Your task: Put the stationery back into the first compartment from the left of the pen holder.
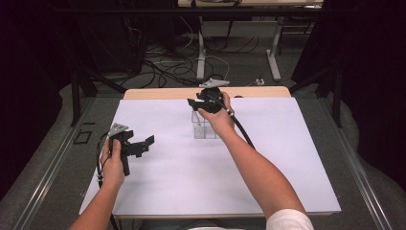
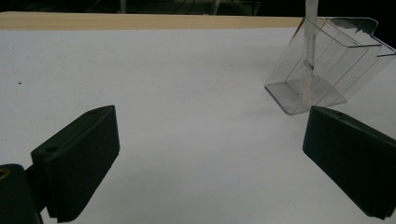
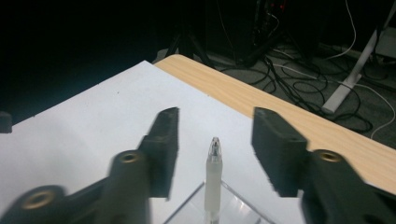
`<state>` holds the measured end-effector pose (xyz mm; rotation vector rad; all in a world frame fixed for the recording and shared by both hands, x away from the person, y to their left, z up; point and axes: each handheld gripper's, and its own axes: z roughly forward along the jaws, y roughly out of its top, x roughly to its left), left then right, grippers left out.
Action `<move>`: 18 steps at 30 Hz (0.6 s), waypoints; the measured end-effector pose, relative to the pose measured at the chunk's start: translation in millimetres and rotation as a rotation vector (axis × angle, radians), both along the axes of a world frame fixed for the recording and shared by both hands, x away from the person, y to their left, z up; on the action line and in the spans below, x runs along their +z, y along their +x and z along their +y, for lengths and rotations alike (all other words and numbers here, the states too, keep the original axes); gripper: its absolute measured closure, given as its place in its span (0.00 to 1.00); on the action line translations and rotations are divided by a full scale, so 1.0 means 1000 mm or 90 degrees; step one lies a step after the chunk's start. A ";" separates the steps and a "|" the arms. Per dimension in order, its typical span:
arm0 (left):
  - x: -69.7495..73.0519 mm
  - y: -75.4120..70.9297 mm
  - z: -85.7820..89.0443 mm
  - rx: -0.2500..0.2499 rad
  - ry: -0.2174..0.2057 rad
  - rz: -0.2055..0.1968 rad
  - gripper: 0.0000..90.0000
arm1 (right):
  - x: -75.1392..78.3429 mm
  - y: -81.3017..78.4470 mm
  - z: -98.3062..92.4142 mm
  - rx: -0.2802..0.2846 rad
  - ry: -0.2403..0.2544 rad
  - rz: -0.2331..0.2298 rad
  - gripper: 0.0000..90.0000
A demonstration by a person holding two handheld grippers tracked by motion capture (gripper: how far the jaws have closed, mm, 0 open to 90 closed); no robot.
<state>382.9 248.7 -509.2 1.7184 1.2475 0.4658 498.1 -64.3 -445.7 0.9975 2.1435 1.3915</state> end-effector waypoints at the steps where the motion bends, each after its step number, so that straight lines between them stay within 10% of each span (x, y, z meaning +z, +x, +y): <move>1: 0.000 0.000 0.000 -0.001 0.001 0.000 0.04 | 0.001 -0.002 -0.002 -0.001 0.002 -0.001 0.49; 9: 0.001 0.000 0.000 0.001 0.004 0.001 0.04 | 0.004 -0.025 -0.027 -0.017 -0.003 0.013 0.45; 18: 0.000 0.003 -0.001 0.005 0.006 0.001 0.04 | -0.003 -0.050 -0.055 -0.041 -0.020 0.033 0.17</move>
